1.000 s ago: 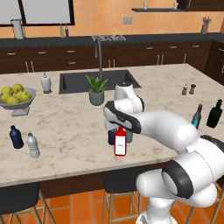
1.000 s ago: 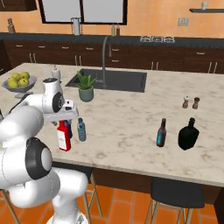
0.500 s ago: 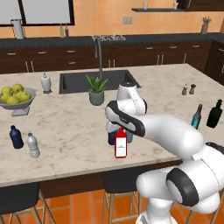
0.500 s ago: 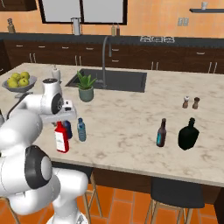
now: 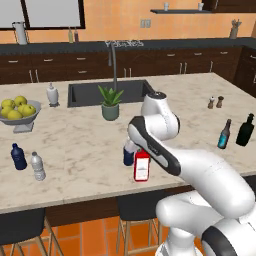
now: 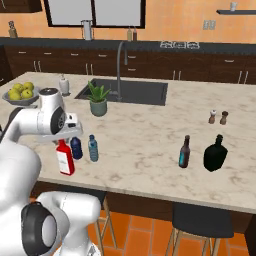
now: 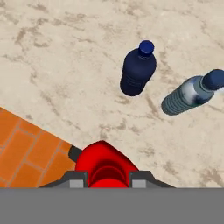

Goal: Move the plastic bottles in the middle to the plastics group, and the glass bottles in the middle to the glass group.

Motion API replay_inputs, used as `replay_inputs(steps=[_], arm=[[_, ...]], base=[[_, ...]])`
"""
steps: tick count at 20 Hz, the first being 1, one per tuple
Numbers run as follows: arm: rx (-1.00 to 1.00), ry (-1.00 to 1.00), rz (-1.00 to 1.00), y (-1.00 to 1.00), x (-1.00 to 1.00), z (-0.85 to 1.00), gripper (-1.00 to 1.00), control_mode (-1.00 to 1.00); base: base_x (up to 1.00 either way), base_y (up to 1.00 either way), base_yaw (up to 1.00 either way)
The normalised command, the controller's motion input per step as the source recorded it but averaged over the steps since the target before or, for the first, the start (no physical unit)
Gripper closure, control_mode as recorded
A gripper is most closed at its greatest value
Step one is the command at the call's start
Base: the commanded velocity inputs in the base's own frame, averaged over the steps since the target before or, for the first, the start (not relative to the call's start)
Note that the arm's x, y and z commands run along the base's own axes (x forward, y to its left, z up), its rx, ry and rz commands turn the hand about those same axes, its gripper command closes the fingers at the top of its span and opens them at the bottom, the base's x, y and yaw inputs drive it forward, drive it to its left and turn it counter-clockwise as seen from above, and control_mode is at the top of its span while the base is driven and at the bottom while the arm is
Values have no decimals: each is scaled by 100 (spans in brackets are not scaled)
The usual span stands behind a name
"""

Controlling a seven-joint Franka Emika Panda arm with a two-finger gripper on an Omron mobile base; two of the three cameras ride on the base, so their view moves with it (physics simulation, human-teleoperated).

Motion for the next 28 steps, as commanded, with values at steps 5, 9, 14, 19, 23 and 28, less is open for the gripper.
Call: replay_inputs(steps=[5,9,14,19,23,28], arm=[[-3,-16,9,-42,-39,38,100,-100],[1,-13,8,-71,-34,30,100,-100],[0,0,-2,-87,-16,20,100,-100],[0,15,-11,-83,0,15,100,-100],[0,9,-13,-91,2,19,100,-100],[0,5,-17,-85,1,21,100,-100]], base=[[0,0,0],[0,0,0],[0,0,0],[0,0,0],[0,0,0],[0,0,0]])
